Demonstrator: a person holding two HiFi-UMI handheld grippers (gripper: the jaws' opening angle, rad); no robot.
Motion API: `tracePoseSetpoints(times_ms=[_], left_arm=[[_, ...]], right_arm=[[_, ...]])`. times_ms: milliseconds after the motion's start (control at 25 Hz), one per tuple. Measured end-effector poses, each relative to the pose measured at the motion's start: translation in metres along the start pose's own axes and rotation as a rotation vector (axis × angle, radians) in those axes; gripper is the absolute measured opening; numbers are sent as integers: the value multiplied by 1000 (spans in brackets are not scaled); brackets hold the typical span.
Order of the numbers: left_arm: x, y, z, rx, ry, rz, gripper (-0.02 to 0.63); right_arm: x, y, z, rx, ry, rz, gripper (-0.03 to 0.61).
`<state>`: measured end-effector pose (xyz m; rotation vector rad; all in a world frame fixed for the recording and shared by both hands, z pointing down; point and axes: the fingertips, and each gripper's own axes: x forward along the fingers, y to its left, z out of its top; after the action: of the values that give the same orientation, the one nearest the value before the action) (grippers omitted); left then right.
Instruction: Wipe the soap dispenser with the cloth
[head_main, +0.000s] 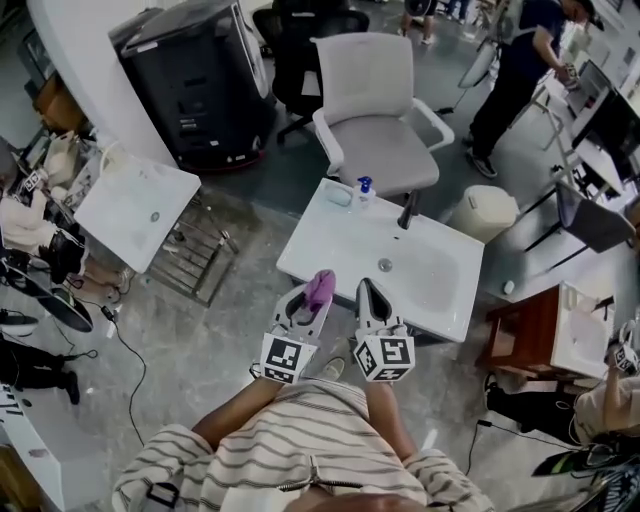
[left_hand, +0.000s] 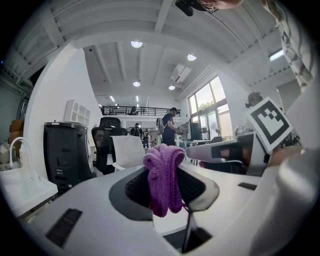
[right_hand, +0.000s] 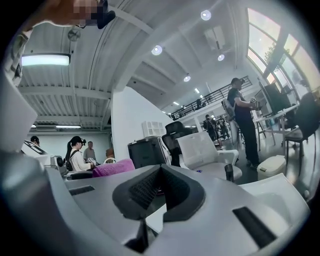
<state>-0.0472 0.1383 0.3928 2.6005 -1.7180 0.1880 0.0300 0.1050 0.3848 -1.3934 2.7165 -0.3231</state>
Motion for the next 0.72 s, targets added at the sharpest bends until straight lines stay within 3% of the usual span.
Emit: tracePoseSetpoints(times_ms=[320, 720], left_arm=[[38, 18, -1, -9, 0, 26, 129], [81, 50, -9, -20, 17, -8, 129]], right_arm=[[36, -20, -3, -5, 22, 26, 9], [80, -46, -7, -16, 37, -16, 9]])
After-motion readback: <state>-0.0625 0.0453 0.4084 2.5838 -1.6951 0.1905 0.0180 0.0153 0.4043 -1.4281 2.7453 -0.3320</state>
